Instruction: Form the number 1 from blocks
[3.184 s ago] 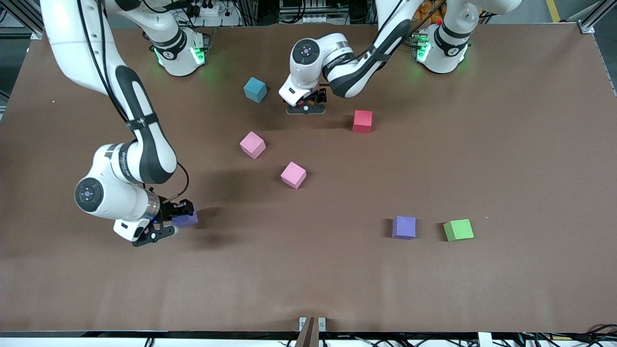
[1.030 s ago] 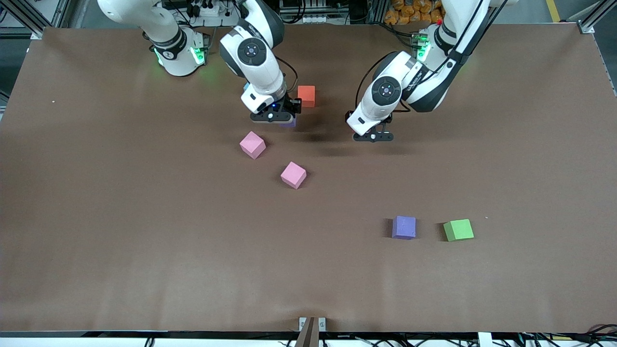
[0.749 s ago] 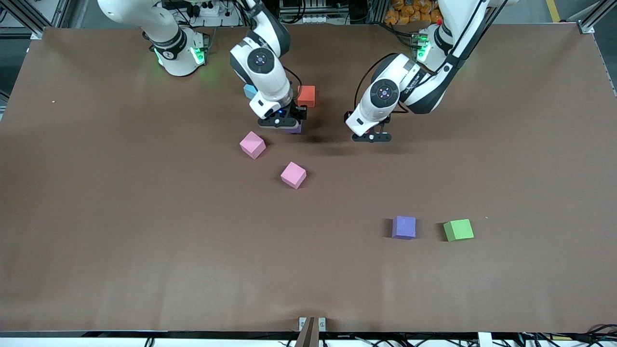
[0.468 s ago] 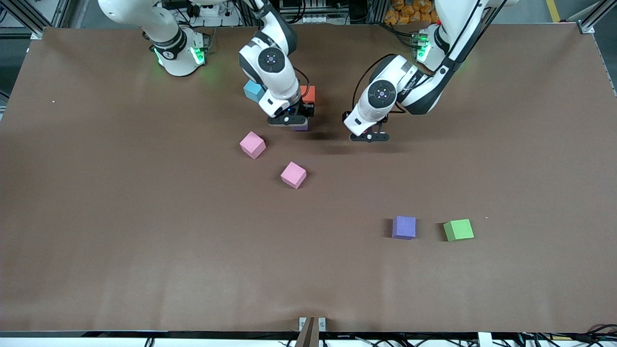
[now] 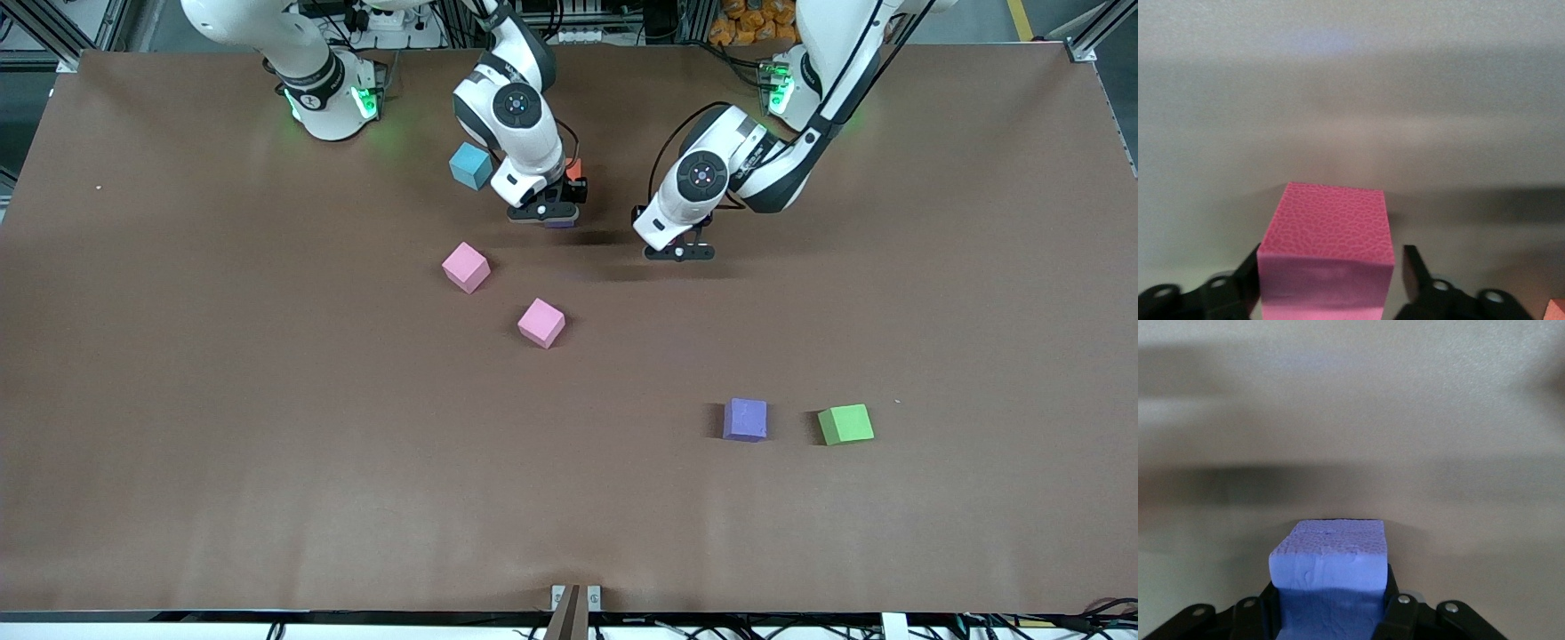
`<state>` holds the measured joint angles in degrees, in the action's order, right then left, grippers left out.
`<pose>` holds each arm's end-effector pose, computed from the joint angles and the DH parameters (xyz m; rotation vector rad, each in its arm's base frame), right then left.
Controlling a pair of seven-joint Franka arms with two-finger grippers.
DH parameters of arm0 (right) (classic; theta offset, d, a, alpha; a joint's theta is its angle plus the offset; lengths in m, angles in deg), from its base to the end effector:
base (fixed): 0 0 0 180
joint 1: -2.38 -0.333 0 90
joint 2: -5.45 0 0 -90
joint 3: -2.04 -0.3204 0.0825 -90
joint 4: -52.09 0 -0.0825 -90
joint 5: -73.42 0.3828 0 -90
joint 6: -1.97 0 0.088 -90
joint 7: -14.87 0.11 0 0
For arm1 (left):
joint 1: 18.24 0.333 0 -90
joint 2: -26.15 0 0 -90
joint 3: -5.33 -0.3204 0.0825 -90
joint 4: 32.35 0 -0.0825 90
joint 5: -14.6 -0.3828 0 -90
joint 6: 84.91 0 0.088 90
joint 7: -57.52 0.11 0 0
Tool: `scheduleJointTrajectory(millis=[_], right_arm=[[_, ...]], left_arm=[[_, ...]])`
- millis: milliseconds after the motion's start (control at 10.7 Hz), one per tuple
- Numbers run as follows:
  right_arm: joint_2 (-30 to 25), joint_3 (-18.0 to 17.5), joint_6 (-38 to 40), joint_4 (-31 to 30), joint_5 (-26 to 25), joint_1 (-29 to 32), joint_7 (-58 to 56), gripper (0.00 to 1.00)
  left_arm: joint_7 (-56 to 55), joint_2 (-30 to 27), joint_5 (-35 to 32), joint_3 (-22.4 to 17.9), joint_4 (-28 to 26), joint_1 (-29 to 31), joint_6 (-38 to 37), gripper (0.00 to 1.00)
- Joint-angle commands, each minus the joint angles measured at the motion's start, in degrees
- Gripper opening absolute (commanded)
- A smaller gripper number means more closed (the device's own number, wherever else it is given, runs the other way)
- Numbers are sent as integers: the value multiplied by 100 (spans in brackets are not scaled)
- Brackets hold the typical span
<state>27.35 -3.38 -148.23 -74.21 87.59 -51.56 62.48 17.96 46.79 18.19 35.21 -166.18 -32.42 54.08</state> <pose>0.2892 0.4787 0.2112 -3.0143 0.0230 0.1664 0.3455 -0.3514 0.1885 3.0946 -0.0285 -0.4867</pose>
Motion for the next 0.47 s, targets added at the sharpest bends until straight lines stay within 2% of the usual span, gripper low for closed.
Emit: scheduleJointTrajectory(millis=[0,187,375], right_arm=[[60,5,-114,105,-125,-46,143,60],[87,-4,-290,97,-116,-46,143,61],[69,5,-282,79,-116,-28,143,100]], left_arm=[[-79,-60,106,17,-30,-68,138,0],[-87,-191,106,17,93,-59,103,0],[-201,-271,98,17,356,-76,50,0]])
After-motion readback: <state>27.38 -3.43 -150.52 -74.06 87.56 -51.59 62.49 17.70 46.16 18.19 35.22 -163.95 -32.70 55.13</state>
